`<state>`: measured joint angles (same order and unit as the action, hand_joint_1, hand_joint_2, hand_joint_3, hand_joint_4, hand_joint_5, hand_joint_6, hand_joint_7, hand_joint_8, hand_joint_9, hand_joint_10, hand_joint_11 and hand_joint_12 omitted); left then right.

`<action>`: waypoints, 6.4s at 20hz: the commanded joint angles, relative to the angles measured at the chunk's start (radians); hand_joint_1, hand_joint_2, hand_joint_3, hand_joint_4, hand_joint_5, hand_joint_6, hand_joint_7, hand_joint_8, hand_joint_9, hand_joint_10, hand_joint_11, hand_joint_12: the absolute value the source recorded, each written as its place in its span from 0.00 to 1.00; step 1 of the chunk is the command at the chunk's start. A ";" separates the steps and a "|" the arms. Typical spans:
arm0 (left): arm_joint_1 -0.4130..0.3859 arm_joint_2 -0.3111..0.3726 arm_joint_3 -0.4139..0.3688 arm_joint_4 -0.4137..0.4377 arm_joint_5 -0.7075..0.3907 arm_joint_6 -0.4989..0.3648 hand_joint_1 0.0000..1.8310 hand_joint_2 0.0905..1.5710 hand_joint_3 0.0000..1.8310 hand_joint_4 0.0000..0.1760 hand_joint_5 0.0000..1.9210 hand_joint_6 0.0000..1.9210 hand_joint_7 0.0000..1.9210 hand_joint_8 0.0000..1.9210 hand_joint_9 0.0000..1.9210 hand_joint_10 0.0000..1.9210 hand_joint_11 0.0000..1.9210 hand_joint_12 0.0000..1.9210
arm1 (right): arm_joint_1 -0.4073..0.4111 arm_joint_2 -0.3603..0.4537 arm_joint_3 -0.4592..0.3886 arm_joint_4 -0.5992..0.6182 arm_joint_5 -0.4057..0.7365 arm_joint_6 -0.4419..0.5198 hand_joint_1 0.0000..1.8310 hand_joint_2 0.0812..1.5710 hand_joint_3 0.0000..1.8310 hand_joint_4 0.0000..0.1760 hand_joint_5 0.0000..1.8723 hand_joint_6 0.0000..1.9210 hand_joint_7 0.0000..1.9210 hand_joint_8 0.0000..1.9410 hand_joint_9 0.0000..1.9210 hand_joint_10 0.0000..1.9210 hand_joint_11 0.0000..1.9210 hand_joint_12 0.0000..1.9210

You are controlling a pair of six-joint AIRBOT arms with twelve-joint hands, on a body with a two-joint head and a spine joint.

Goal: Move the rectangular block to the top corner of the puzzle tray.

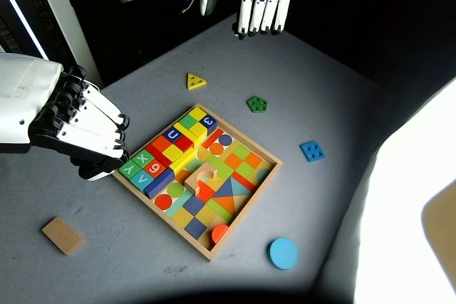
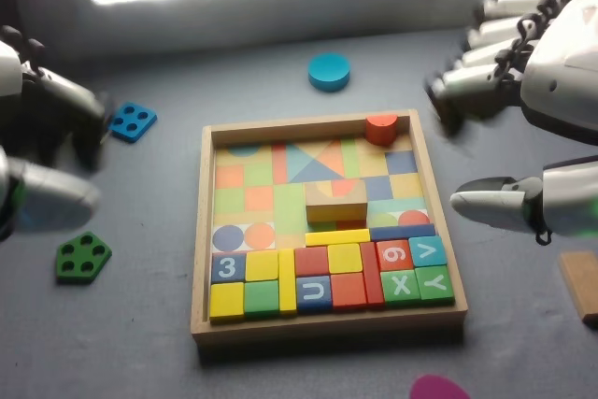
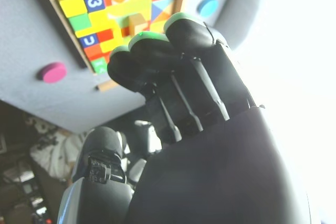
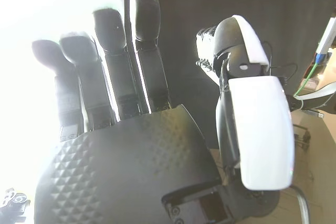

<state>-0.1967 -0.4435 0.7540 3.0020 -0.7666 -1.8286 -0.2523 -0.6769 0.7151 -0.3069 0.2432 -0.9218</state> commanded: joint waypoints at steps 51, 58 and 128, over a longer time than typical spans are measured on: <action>-0.030 0.014 0.019 0.010 0.072 0.019 0.00 0.76 0.00 0.19 0.11 0.00 0.11 0.00 0.13 0.00 0.00 0.38 | -0.123 -0.538 0.342 1.178 0.057 -1.014 0.00 0.73 0.00 0.04 0.35 0.11 0.05 0.01 0.00 0.00 0.00 0.00; -0.034 0.014 0.019 0.010 0.072 0.019 0.00 0.76 0.00 0.22 0.11 0.00 0.11 0.00 0.13 0.00 0.00 0.39 | -0.132 -0.538 0.344 1.178 0.058 -1.023 0.00 0.74 0.00 0.00 0.34 0.11 0.03 0.00 0.00 0.00 0.00 0.00; -0.056 0.016 0.011 0.010 0.071 0.023 0.00 0.76 0.00 0.24 0.11 0.00 0.11 0.00 0.14 0.00 0.00 0.38 | 0.093 -0.306 0.300 1.100 0.087 -0.919 0.00 0.74 0.00 0.00 0.36 0.10 0.06 0.00 0.00 0.00 0.00 0.00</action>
<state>-0.2371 -0.4313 0.7689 3.0020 -0.7887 -1.8069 -0.1635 -0.9710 0.9955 0.8101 0.2485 -1.8412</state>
